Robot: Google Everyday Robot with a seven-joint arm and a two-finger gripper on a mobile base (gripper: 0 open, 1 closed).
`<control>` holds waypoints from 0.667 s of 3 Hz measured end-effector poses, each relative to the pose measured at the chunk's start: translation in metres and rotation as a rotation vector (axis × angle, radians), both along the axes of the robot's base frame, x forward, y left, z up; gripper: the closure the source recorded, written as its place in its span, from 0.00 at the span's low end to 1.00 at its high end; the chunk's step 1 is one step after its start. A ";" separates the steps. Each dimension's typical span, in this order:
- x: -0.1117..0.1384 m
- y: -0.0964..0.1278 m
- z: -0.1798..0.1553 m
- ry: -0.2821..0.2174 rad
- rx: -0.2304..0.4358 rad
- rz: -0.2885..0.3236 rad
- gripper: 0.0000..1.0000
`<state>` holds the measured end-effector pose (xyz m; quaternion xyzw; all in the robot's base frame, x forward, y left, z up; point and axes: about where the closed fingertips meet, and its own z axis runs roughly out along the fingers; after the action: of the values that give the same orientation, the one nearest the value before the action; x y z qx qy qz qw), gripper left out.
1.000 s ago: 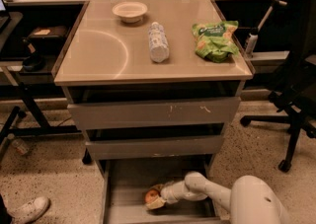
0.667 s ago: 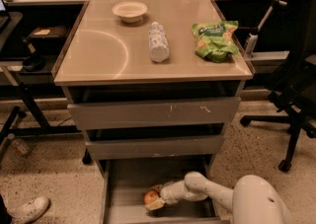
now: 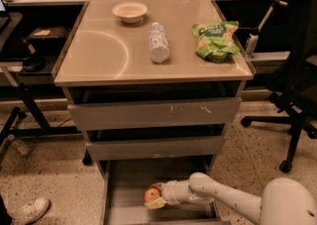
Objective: Pick orange from bottom drawer and place on counter
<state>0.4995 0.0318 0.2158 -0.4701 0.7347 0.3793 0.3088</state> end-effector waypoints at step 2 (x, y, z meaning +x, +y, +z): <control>-0.018 0.027 0.106 -0.087 0.022 0.087 1.00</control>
Offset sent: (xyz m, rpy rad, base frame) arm -0.0235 0.0406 0.1740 0.0344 -0.1678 0.1436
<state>0.4814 0.0589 0.3219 -0.5141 0.6953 0.3796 0.3290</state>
